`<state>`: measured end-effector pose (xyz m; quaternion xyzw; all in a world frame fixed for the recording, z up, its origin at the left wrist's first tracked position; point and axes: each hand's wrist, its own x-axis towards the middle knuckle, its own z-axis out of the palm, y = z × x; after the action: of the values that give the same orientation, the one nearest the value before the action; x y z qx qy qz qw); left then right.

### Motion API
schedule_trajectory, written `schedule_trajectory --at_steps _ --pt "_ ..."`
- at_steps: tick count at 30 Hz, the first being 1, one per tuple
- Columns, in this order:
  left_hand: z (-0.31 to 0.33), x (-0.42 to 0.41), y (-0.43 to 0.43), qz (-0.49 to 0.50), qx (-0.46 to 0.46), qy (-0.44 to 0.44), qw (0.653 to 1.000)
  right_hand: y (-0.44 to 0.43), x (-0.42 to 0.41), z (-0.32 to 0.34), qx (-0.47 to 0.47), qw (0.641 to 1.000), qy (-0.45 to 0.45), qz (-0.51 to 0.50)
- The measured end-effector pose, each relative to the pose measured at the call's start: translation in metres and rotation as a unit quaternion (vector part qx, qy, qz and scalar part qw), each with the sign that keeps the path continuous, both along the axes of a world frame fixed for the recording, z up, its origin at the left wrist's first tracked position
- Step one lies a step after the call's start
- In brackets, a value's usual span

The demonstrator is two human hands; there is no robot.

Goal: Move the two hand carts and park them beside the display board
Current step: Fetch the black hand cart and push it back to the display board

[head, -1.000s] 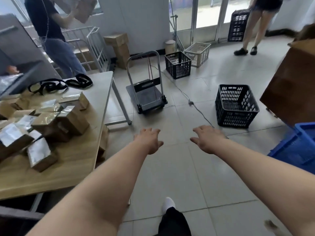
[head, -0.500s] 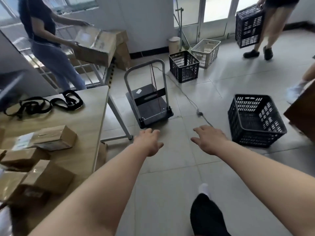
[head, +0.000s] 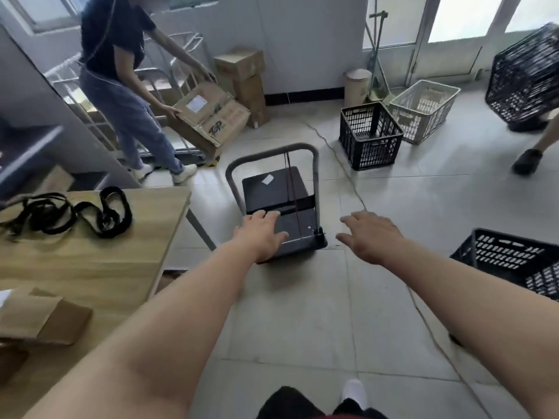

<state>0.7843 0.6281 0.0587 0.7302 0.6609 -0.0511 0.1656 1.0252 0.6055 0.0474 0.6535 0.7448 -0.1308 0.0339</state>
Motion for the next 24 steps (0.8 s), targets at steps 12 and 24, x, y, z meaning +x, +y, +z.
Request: schedule_trajectory --at_steps 12,24 --pt "-0.018 -0.019 0.199 0.115 -0.002 -0.026 0.993 0.218 -0.011 -0.017 0.009 0.999 0.018 0.036" --pt "-0.076 -0.047 0.337 0.123 -0.041 0.052 0.990 0.379 -0.035 -0.067 -0.022 0.997 0.025 0.068"
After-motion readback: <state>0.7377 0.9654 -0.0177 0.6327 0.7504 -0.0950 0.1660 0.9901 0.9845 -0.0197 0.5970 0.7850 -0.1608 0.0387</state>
